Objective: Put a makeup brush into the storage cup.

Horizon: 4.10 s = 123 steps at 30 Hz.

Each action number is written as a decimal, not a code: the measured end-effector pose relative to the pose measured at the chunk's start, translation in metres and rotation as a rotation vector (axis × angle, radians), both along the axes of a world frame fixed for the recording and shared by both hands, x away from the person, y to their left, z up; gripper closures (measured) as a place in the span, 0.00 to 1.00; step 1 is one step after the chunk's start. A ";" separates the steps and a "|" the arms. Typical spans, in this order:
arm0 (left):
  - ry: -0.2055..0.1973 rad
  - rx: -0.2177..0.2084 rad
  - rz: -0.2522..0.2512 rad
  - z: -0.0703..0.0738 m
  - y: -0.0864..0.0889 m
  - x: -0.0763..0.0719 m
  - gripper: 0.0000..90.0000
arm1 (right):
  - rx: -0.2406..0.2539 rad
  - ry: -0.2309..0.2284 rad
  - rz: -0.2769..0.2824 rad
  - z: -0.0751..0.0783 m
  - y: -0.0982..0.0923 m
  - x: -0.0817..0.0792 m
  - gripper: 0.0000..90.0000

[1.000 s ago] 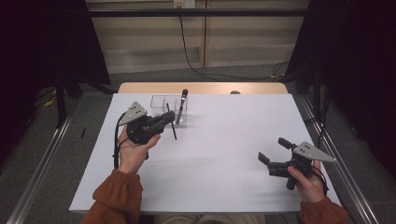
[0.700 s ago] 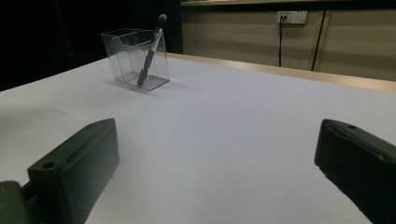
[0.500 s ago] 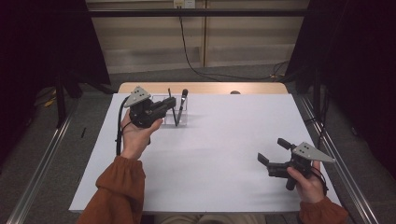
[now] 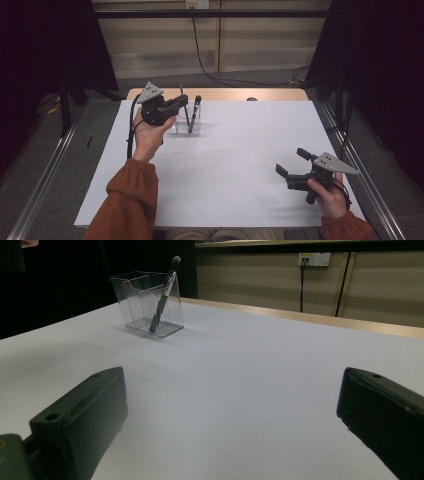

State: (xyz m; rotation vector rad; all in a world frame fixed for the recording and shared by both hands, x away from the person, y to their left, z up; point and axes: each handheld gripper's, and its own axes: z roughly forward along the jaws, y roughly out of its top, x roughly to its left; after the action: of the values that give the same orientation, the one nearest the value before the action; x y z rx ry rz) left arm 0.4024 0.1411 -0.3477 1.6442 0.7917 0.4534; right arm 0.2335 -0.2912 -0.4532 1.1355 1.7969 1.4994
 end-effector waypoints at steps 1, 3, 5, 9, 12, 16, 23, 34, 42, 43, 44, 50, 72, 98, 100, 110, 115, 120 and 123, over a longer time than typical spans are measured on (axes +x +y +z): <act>-0.002 0.000 0.002 0.001 0.000 0.002 0.95 | 0.000 0.000 0.001 0.000 0.000 0.000 0.00; -0.011 0.012 0.006 0.002 -0.001 0.006 0.95 | 0.003 0.001 -0.001 0.000 0.000 0.000 0.00; -0.017 0.006 0.009 0.002 -0.003 0.009 0.95 | 0.002 0.002 -0.003 0.000 -0.001 0.000 0.00; -0.019 0.015 0.019 0.001 -0.006 0.015 0.95 | 0.001 0.002 -0.002 -0.001 -0.001 0.000 0.00; -0.018 0.011 0.027 0.001 -0.009 0.020 0.95 | 0.001 0.000 0.002 -0.001 0.000 0.000 0.00; -0.025 0.020 0.032 0.001 -0.013 0.024 0.95 | 0.001 0.000 0.000 -0.001 0.000 0.000 0.00; -0.024 0.038 0.048 -0.003 -0.016 0.034 0.95 | -0.002 -0.005 0.000 -0.001 0.000 0.000 0.00; -0.013 0.054 0.061 -0.015 -0.021 0.044 0.95 | 0.002 0.002 0.006 -0.001 0.001 0.000 0.00; 0.006 0.063 0.064 -0.023 -0.023 0.049 0.95 | 0.003 0.002 0.008 -0.002 0.001 0.000 0.00; 0.005 0.068 0.061 -0.025 -0.024 0.050 0.95 | 0.004 0.004 0.007 -0.002 0.001 0.000 0.00; 0.007 0.070 0.061 -0.026 -0.024 0.050 0.95 | 0.004 0.004 0.009 -0.002 0.001 0.000 0.00; 0.019 0.078 0.055 -0.031 -0.026 0.051 0.95 | 0.003 0.002 0.009 -0.002 0.001 0.000 0.00; 0.076 0.103 0.047 -0.051 -0.034 0.053 0.95 | -0.006 -0.001 0.015 -0.002 0.001 0.000 0.00; 0.108 0.122 0.066 -0.064 -0.034 0.054 0.75 | -0.009 0.001 0.015 -0.002 0.001 0.000 0.00; 0.105 0.116 0.076 -0.064 -0.033 0.054 0.66 | -0.007 0.000 0.016 -0.002 0.001 0.000 0.00; 0.085 0.101 0.111 -0.058 -0.028 0.052 0.30 | -0.006 -0.001 0.016 -0.002 0.001 0.001 0.00; 0.092 0.091 0.116 -0.058 -0.027 0.052 0.15 | -0.004 -0.001 0.017 -0.002 0.001 0.001 0.00; 0.106 0.082 0.119 -0.057 -0.026 0.052 0.07 | -0.006 -0.002 0.016 -0.002 0.001 0.001 0.00; 0.094 0.082 0.113 -0.055 -0.024 0.049 0.05 | -0.003 0.000 0.015 -0.002 0.000 0.001 0.00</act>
State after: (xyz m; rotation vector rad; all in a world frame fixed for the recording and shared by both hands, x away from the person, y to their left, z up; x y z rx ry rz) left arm 0.4519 0.1171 -0.4028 1.7122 0.9504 0.4963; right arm 0.2346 -0.2908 -0.4555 1.1232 1.8111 1.5045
